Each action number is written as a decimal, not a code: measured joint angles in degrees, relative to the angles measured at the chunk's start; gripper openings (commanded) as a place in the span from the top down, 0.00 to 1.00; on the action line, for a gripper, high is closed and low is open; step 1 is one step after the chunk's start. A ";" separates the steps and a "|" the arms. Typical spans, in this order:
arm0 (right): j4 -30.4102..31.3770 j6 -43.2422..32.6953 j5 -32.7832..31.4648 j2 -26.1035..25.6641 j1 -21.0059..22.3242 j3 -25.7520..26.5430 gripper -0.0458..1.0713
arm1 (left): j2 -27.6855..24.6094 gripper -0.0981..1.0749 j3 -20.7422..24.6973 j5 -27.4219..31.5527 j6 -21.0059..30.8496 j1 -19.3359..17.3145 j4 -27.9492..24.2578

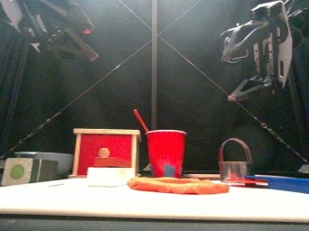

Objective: Place salmon sushi onto plate

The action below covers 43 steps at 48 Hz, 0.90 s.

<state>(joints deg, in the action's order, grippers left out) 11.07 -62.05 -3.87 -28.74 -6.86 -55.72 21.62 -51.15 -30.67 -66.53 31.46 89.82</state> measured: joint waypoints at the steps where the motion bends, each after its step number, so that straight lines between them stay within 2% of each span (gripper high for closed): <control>1: -0.18 0.00 0.00 0.00 -0.09 0.09 0.05 | 0.09 0.17 0.00 0.00 -0.09 0.09 -0.18; 10: -3.52 -0.09 -0.44 0.53 -0.18 2.02 0.05 | 0.09 0.17 0.00 -0.09 -0.09 0.09 -1.76; 15: -8.61 -0.18 -3.43 2.37 -0.09 4.66 0.05 | 0.18 0.17 -0.26 -0.26 0.00 0.09 -2.46; 26: -17.75 -0.26 -18.28 9.76 1.58 13.10 0.05 | 0.70 0.17 -3.78 -2.72 -0.18 0.09 -3.43; 30: -19.34 -0.97 -21.27 13.10 2.20 16.08 0.05 | 1.32 0.17 -5.10 -4.13 -0.09 0.09 -4.57; 35: -19.34 -4.22 -22.32 18.81 2.72 20.83 0.05 | 2.11 0.17 -6.06 -5.54 0.00 0.09 -5.71; 43: -13.01 -12.39 -23.29 27.77 2.90 28.48 0.05 | 3.34 0.17 -6.33 -6.24 0.09 0.26 -9.14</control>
<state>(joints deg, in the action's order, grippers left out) -1.93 -74.44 -27.16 -0.97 -3.96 -27.25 24.96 -57.48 -36.91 -66.45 31.73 80.68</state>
